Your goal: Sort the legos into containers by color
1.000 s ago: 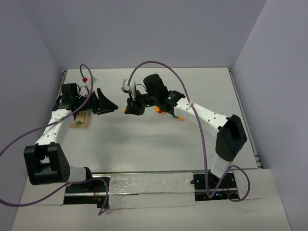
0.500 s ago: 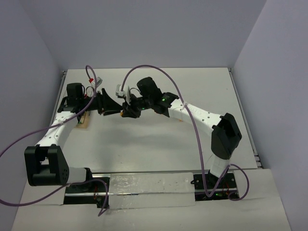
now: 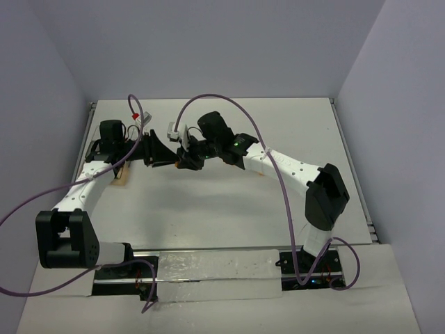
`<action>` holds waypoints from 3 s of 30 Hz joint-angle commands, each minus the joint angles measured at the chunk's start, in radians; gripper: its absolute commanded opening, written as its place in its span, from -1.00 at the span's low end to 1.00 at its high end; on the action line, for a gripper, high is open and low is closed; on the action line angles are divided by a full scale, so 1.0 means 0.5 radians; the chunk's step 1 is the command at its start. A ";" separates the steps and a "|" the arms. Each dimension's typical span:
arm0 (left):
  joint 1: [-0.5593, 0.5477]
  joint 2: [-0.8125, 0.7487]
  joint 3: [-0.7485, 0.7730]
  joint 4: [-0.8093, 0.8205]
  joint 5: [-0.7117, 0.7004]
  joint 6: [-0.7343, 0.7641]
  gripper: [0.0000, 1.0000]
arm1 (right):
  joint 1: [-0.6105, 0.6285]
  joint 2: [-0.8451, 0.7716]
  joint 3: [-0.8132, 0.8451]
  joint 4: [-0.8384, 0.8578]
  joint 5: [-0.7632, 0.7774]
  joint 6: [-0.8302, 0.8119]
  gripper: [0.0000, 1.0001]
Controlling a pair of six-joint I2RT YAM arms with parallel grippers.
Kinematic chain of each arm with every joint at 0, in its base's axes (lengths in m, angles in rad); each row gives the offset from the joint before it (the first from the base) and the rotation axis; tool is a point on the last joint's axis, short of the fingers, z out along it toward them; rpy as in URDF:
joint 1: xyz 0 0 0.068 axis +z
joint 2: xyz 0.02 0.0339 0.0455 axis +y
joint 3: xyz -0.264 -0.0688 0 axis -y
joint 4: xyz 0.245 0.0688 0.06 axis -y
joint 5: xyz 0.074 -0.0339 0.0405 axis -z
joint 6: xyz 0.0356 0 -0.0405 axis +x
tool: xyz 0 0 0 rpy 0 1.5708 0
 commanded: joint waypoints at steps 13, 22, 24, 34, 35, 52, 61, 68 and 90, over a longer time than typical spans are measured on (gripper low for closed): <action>-0.039 0.065 -0.056 0.089 0.119 -0.047 -0.29 | 0.014 -0.025 0.164 0.090 0.119 0.027 -1.00; -0.039 0.077 -0.067 0.100 0.144 -0.076 -0.99 | 0.015 -0.035 0.163 0.110 0.180 0.030 -1.00; -0.035 0.058 -0.066 0.095 0.139 -0.074 -1.00 | 0.013 -0.035 0.157 0.115 0.200 0.035 -0.77; 0.252 0.094 0.218 -0.345 -0.092 0.349 -1.00 | 0.008 -0.089 0.070 0.108 0.304 0.013 0.59; 0.291 0.120 0.268 -0.423 -0.131 0.432 -1.00 | 0.006 -0.096 0.050 0.108 0.315 0.009 0.60; 0.574 0.524 0.743 -0.525 -1.830 1.105 -1.00 | -0.290 -0.237 -0.335 0.159 0.376 0.123 0.97; 0.574 0.749 0.770 -0.397 -1.979 1.102 -0.92 | -0.473 -0.271 -0.469 0.208 0.351 0.168 0.99; 0.577 0.868 0.790 -0.353 -2.010 1.100 -0.71 | -0.547 -0.289 -0.514 0.214 0.344 0.164 0.99; 0.407 0.466 0.860 -0.358 -1.786 1.077 0.09 | -0.852 -0.375 -0.558 -0.039 0.593 0.098 0.81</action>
